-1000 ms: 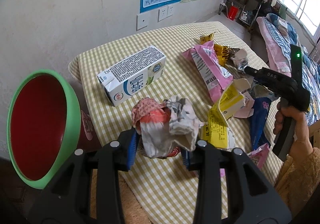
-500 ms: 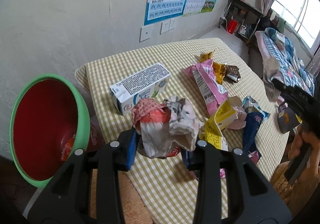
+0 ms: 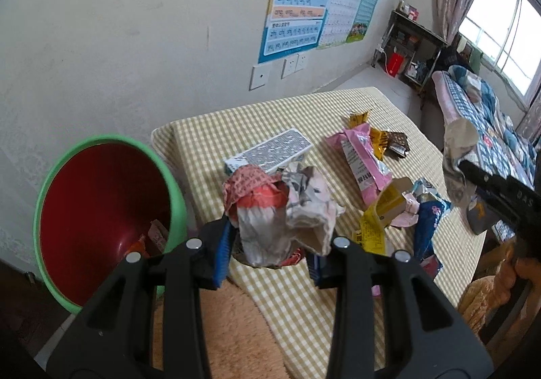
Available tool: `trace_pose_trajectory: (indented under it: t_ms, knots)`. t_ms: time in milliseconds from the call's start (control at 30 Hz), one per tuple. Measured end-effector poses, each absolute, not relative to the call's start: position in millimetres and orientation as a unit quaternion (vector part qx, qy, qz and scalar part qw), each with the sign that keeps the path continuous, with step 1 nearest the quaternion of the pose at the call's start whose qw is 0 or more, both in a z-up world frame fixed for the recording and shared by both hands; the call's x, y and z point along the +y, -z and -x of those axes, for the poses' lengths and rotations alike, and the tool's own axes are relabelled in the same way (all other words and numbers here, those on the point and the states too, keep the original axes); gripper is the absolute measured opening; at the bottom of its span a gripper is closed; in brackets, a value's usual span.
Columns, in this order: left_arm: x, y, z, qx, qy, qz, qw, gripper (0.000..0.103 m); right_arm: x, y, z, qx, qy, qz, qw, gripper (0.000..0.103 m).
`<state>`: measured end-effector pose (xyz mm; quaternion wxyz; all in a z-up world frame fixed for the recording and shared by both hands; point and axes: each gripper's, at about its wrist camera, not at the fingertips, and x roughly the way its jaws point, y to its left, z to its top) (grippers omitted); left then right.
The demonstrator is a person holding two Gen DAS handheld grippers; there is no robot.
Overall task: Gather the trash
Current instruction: 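Release the crumpled paper into the bin with the left gripper while the right gripper drops the white wrapper in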
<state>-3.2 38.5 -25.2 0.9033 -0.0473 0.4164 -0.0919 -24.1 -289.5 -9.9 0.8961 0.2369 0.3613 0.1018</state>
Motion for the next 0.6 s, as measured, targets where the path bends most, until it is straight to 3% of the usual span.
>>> trace_pose_trajectory:
  t_ms: [600]
  knots:
    - [121.5, 37.8, 8.2, 0.402, 0.017, 0.064, 0.913, 0.034, -183.2, 11.3, 19.5, 0.419, -0.163, -0.172, 0.877, 0.026]
